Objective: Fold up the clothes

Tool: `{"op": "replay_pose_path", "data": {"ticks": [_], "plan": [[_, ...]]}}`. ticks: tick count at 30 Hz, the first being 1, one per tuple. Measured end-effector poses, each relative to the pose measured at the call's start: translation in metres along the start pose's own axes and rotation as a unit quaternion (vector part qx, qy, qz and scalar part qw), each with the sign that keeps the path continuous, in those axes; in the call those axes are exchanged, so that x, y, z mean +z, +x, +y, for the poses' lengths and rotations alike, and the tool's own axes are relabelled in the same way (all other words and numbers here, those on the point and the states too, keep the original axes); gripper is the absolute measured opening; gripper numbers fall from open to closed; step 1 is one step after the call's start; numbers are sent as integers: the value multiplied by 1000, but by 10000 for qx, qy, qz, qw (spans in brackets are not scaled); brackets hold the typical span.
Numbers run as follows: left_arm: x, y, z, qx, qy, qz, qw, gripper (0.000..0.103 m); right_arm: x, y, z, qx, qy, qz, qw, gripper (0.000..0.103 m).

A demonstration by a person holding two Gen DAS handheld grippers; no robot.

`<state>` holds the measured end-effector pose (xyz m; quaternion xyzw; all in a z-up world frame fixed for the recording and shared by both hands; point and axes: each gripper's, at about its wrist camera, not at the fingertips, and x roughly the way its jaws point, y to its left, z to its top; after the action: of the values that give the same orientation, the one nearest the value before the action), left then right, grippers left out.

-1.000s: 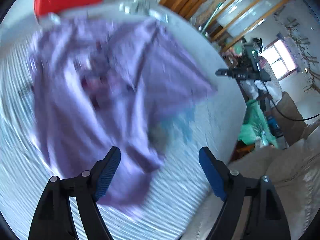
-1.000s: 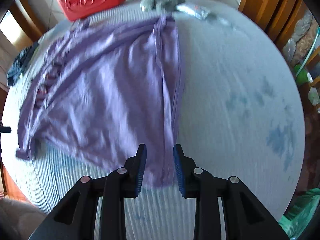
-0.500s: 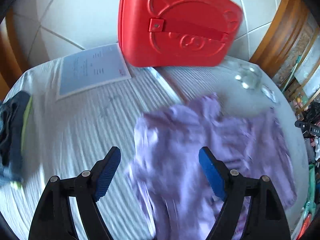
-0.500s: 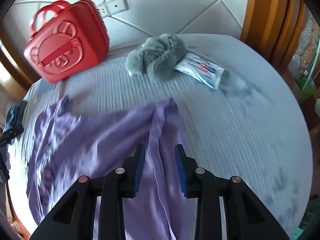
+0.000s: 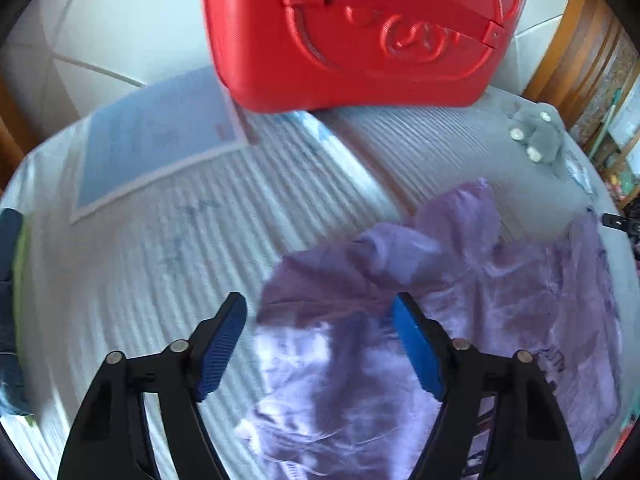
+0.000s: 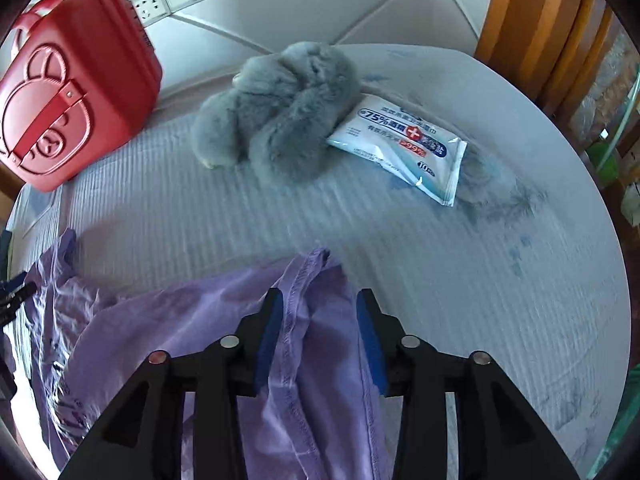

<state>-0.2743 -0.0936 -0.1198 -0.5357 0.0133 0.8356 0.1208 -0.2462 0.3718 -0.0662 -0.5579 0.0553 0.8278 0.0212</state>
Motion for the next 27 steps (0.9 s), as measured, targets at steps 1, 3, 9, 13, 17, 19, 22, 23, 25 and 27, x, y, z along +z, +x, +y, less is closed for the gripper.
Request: {"op": "replay_pose_path", "data": {"ticks": [1,3,9,13,17,19,22,23,25,27], "plan": [[0,3,-2,74,15,83,9999,67,2,2,0,40,-2,5,10000,39],[-1,7,-7,296,141,149,9993,49,6,9,4,188,5,15,9998,39],[5,-18,-19,786,272,-558,9950,7,8,23,23,-285,-518,82,9982,3],[14,-29,-9,668,-70,-801,9945,14,10,-6,-1,-490,-115,-371,9980,8],[5,-34,4,88,-230,-597,9979,58,2,-11,-15,-1258,-34,-83,9920,54],[1,-45,13,-192,-341,-733,9965,62,-1,-36,-2,-1026,-182,-458,9935,54],[6,-48,22,-208,-398,-704,9965,66,-1,-58,44,-47,-642,-627,9960,51],[10,-43,23,-183,-379,-645,9970,66,-1,-62,63,311,-782,-627,9945,47],[16,-32,26,-245,-405,-511,9976,66,-2,-59,99,913,-900,-561,9902,43],[18,-20,29,-413,-479,-377,9973,66,2,-48,140,1404,-1028,-432,9838,33]]}}
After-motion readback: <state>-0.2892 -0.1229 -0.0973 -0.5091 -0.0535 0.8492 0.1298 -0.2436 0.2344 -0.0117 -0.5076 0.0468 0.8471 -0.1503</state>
